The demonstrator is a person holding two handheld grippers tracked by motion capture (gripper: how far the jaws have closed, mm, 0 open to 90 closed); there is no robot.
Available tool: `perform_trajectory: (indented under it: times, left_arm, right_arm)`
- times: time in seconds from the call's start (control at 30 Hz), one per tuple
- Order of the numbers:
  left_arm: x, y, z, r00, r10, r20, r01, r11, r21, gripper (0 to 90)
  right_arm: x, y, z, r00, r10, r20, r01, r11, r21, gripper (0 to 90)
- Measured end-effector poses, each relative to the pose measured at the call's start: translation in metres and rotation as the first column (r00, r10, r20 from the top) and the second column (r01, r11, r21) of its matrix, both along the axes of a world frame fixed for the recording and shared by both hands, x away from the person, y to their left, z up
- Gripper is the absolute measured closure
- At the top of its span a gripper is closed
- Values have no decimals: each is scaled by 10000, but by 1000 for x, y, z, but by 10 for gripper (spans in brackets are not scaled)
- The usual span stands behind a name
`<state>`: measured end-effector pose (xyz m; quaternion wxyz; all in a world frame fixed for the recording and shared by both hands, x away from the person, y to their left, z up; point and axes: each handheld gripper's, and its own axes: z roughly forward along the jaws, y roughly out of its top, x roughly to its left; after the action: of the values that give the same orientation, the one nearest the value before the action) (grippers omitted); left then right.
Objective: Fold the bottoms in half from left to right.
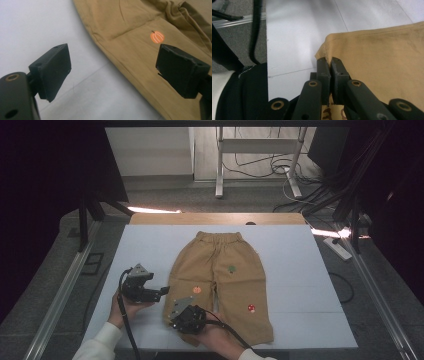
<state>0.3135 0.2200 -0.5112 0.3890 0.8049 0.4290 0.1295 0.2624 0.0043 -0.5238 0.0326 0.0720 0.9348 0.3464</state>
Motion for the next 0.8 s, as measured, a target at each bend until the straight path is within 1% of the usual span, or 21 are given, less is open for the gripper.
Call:
perform_trajectory:
  times: [0.03,0.07,0.17,0.2,0.23,0.33,0.4,0.5,0.53,0.63,0.8]
  left_arm:
    - [2,-1,0,10000,-31,-54,31,10000,-23,133]
    - [4,-1,1,9999,-58,-91,58,10000,-59,133]
    - [8,0,3,9998,-109,-166,107,9999,-134,136]
    - [9,0,4,9997,-133,-203,130,9998,-158,138]
    - [11,-1,5,9998,-108,-181,105,9998,-190,139]
    - [18,-3,5,9995,-129,-283,125,9998,-153,139]
    - [22,-7,6,9993,-174,-330,170,9998,-109,139]
    - [29,-12,8,9989,-305,-354,302,9995,-82,139]
    - [33,-14,9,9986,-368,-381,366,9993,-56,139]
    - [37,-14,9,9988,-349,-355,347,9994,-56,141]
    - [48,-13,7,9976,-364,-584,352,9991,-222,157]
  right_arm:
    - [0,-1,1,10000,3,-21,-3,10000,-15,863]
    - [1,-2,1,10000,15,-87,-14,9999,141,863]
    - [1,-3,1,9999,54,-132,-52,9999,127,863]
    - [2,-3,1,9998,90,-152,-90,10000,19,863]
    - [2,-3,1,9998,94,-162,-93,10000,17,863]
    - [2,-4,1,9998,90,-163,-90,10000,29,862]
    - [2,-4,0,9998,54,-180,-50,9998,174,861]
    - [1,-4,0,9999,35,-161,-32,9999,166,861]
    - [1,-4,0,9999,34,-157,-31,9999,154,861]
    - [1,-4,0,9998,39,-174,-37,9999,121,861]
    - [1,-5,1,9998,61,-171,-59,9999,105,861]
